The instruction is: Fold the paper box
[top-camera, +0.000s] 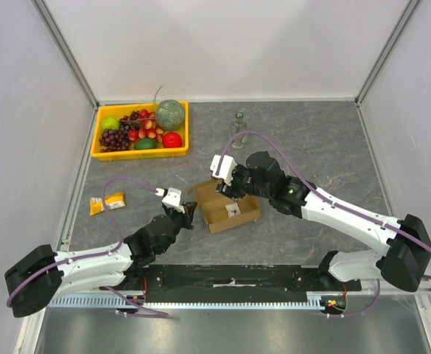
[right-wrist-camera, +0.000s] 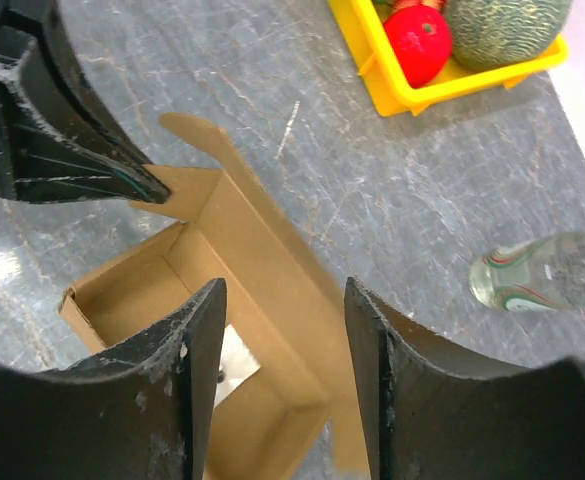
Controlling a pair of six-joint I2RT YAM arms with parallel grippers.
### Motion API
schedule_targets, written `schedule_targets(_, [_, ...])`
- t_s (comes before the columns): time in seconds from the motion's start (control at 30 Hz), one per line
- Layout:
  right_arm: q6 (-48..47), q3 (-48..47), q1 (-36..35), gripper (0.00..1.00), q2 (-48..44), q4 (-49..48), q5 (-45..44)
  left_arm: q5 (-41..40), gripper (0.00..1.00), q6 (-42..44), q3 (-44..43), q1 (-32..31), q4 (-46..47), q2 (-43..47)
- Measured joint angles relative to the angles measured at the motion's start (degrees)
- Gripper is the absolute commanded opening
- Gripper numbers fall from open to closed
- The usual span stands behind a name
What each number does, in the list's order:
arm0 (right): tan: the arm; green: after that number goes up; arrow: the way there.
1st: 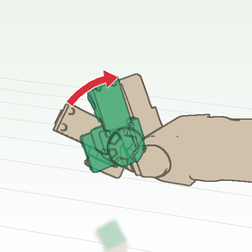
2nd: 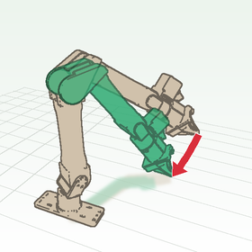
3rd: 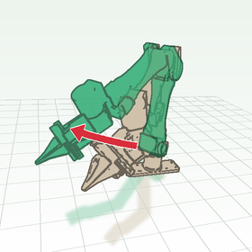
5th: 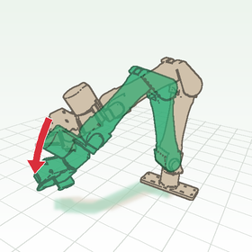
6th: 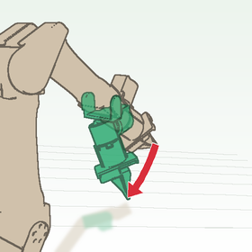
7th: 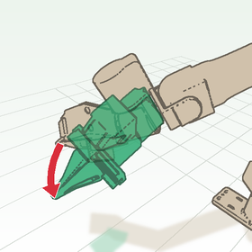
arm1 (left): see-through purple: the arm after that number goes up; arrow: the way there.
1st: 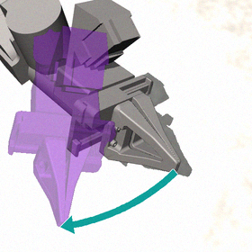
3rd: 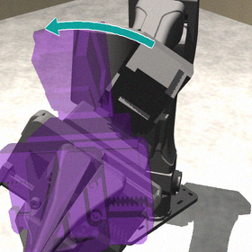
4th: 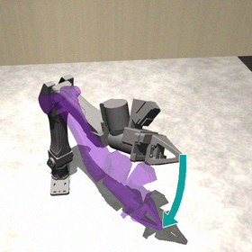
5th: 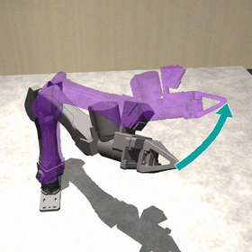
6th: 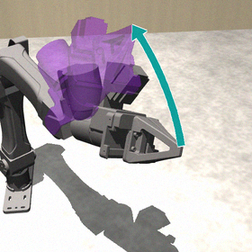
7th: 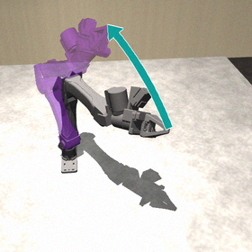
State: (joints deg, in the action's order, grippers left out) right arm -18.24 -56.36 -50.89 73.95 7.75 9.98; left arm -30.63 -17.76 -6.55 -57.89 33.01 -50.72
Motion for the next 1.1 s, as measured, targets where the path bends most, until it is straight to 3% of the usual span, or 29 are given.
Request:
schedule_targets(0.2, [5.1,1.3,0.7,0.63,-3.0,-2.6,-8.1,-4.0,0.02,-0.1,0.0,0.0,-1.3,0.5])
schedule_targets(0.4, [11.3,8.6,6.8,0.65,-9.7,-7.3,-12.2,-5.4,0.02,0.9,0.0,0.0,-0.9,1.5])
schedule_targets(0.63, [16.2,10.8,15.4,0.65,-8.4,-9.9,-8.5,-5.1,0.02,5.8,-1.1,0.2,0.4,1.0])
schedule_targets(1.0, [17.5,14.3,16.9,0.66,-7.8,-11.2,-1.6,1.8,0.02,8.4,-5.2,7.7,0.5,-2.3])
schedule_targets(1.1, [17.6,16.0,17.4,0.61,-6.4,-13.6,-1.2,3.9,0.02,8.4,-5.2,9.2,0.5,-3.3])
